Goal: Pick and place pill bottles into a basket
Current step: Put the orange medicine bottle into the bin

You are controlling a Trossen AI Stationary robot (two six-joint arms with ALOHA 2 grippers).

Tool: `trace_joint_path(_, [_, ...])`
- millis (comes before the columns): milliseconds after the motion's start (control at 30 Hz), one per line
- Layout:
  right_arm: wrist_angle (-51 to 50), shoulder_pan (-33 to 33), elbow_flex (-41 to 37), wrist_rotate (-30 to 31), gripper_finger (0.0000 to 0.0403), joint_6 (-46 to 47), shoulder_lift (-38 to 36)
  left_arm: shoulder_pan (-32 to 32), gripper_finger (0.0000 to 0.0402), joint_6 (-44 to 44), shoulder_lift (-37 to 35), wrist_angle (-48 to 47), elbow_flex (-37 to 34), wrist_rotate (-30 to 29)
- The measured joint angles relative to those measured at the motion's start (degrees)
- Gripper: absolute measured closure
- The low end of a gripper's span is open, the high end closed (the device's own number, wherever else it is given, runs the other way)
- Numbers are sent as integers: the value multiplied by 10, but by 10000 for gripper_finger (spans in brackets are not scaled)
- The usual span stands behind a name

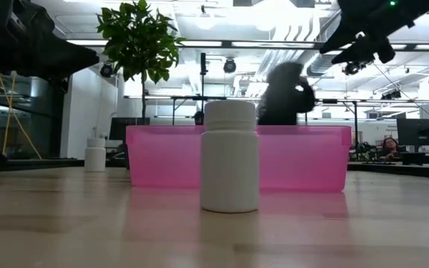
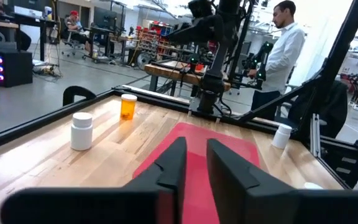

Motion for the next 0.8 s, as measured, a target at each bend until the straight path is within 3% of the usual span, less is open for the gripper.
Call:
trace_joint_path(200, [-6,-70,40,-8,167,10,63,0,354,1,0,0,0,2])
trace_joint_path(367, [-22,-124,79,-72,167,26,121,0,365,-1,0,0,0,2])
trace_joint_path(600, [-112,-184,157,-136,167,111,193,0,343,-2,0,0,0,1])
trace_joint_path(800, [-157,-228,240,-186,167,101,241,0,325,0,0,0,0,1])
